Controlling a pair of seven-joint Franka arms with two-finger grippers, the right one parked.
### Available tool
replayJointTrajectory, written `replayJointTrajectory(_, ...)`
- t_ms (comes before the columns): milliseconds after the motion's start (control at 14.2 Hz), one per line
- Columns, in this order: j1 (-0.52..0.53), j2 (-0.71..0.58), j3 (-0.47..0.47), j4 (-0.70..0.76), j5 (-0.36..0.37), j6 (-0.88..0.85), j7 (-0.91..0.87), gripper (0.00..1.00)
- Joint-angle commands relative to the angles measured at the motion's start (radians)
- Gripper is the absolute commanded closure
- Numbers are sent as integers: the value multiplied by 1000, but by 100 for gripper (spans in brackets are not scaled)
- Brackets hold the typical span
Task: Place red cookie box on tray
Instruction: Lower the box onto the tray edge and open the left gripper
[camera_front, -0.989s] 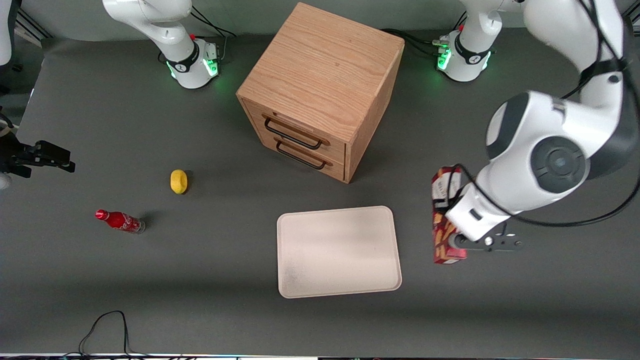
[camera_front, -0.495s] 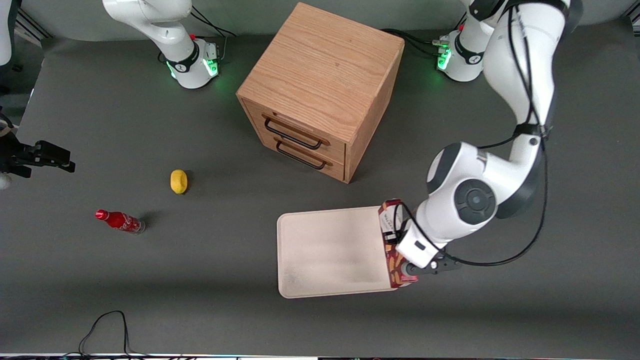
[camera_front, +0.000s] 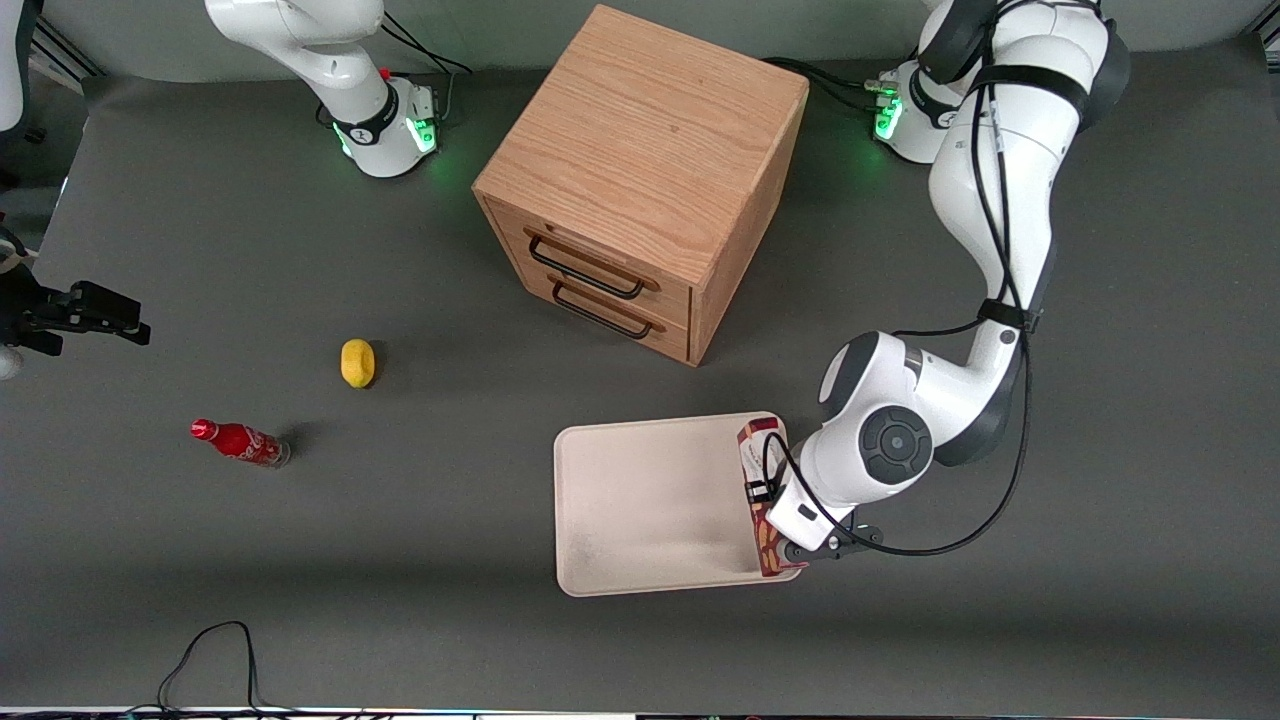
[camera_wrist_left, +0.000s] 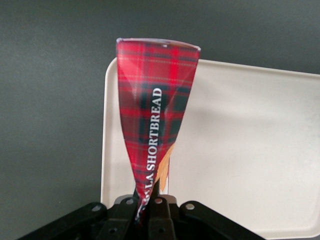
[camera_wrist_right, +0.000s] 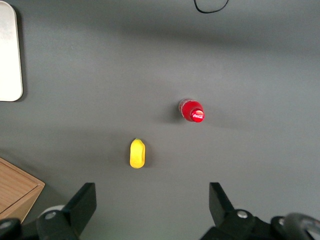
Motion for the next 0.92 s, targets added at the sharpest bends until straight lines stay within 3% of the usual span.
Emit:
replayJointTrajectory(0, -7, 5, 3, -3, -7, 0, -10, 100)
replayJointTrajectory(424, -7, 0, 5, -39, -5, 0, -18, 100)
replayJointTrajectory(495, -7, 0, 5, -39, -5, 0, -18, 67)
replayJointTrajectory(565, -7, 0, 5, -39, -5, 6, -19, 2)
replayJointTrajectory(848, -6, -4, 5, -39, -5, 11, -19, 0)
